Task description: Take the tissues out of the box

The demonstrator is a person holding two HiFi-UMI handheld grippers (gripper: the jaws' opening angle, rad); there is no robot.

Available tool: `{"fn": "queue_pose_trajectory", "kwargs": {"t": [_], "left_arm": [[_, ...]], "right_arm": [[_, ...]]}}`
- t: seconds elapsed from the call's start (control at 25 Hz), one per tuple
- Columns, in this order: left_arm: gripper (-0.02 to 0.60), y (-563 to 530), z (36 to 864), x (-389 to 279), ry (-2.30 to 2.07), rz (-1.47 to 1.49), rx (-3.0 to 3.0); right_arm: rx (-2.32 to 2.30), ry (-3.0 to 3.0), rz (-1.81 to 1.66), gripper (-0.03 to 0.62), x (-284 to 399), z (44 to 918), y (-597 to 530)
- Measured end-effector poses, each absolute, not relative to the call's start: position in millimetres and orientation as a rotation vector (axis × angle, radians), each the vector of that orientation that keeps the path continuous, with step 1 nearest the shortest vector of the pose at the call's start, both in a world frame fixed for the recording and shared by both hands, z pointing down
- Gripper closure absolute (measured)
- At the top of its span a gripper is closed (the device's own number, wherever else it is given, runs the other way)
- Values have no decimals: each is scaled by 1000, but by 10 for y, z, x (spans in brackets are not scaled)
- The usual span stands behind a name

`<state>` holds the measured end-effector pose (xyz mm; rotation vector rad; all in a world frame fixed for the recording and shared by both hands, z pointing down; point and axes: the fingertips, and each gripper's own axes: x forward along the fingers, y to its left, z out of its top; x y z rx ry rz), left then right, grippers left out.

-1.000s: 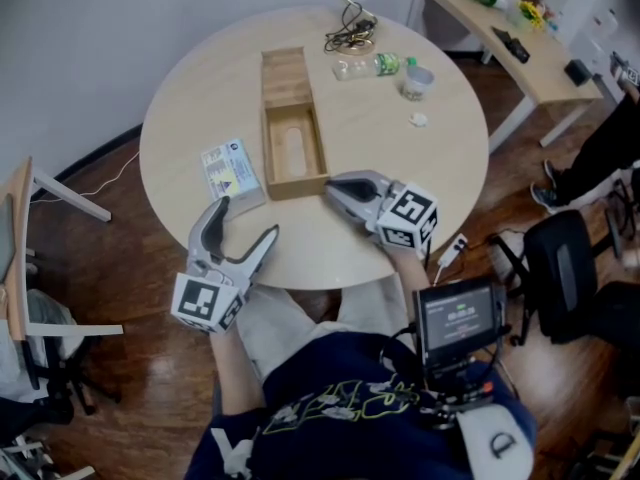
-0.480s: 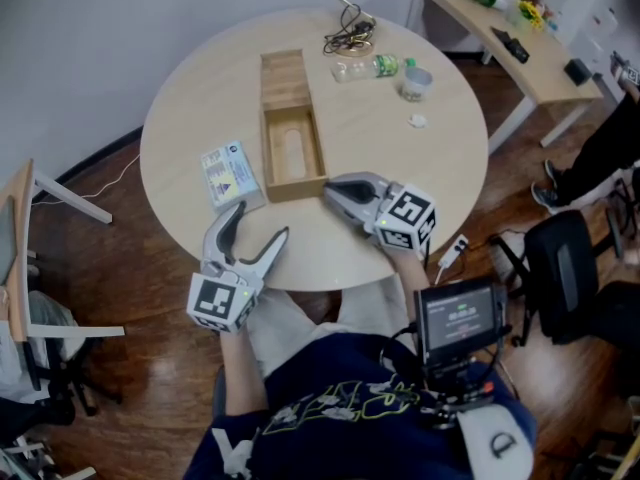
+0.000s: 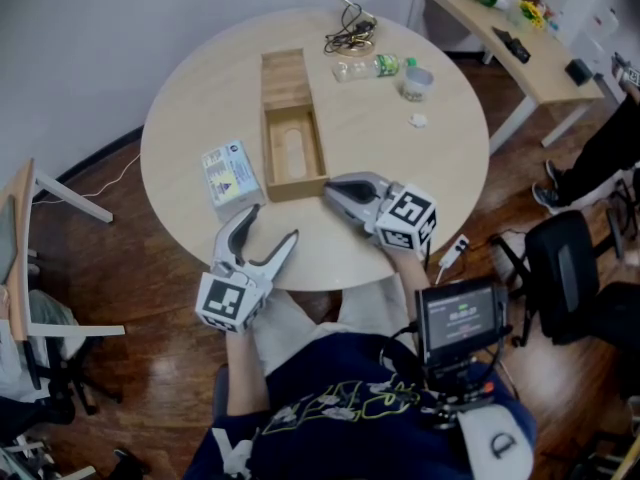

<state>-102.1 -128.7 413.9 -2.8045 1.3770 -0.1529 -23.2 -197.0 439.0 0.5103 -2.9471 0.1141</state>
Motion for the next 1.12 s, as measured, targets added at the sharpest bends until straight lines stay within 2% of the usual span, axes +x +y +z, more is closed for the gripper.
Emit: {"fn": "queue_pose_trajectory", "kwargs": {"t": [0.44, 0.64, 0.8, 1.0, 1.12], "left_arm": [[262, -1277, 4205, -928, 1334, -145, -2844], [293, -1261, 4262, -842, 1279, -140, -2898], [333, -1269, 4255, -859, 1272, -112, -2904], [425, -1244, 4254, -817, 1222, -142, -2910], [457, -1259, 4262, -804, 1217, -149, -2916]], "right_arm": [[502, -2947, 112, 599, -219, 4421, -1982], [515, -2945, 116, 599, -219, 4397, -1985], [514, -2943, 116, 598, -225, 4382, -1973], [511, -2952, 113, 599, -230, 4372, -1970], [512, -2950, 113, 599, -219, 4380, -1975]]}}
